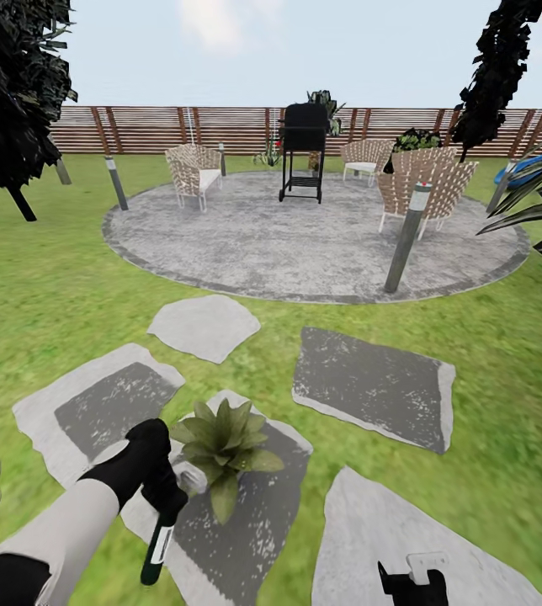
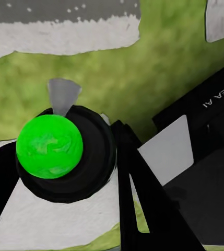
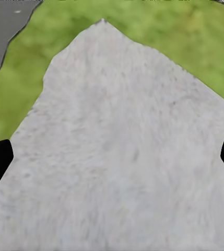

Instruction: Pick up the pesticide atomizer in the garden and spray insectifuge to fully cover both potted plants in the garden.

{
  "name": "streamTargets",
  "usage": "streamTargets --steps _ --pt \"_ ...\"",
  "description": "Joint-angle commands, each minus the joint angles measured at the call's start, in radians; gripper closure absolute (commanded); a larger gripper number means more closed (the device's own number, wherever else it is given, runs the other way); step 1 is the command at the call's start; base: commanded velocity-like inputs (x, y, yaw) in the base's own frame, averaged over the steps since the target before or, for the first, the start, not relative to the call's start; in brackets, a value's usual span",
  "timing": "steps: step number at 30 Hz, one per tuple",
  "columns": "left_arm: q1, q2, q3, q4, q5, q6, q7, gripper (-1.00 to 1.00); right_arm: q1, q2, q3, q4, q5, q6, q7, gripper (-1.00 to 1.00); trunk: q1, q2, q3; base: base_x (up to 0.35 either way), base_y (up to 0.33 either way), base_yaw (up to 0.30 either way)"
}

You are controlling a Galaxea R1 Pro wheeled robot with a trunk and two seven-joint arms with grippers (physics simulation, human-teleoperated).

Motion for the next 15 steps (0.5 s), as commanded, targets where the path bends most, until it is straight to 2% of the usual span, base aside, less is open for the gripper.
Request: streamTargets --steps 1,13,15 --pt "-0.004 -0.002 -0.003 -0.003 -0.007 0.009 -0.012 1.00 -0.001 0.000 -0.008 0.000 0.002 -0.004 0.007 -1.00 0.000 0.000 -0.001 0.126 0.037 0.000" --pt "-0.057 -0.017 -0.007 0.002 -0.004 0.009 -0.046 1.00 -0.001 0.000 -0.008 0.000 0.002 -0.004 0.005 -1.00 0.000 0.000 -0.001 0.242 0.161 0.000" --pt "-0.058 -0.021 -0.029 0.005 -0.003 0.005 -0.048 1.00 -0.001 0.000 -0.008 0.000 0.002 -0.003 0.005 -1.00 0.000 0.000 -0.001 0.057 0.044 0.000"
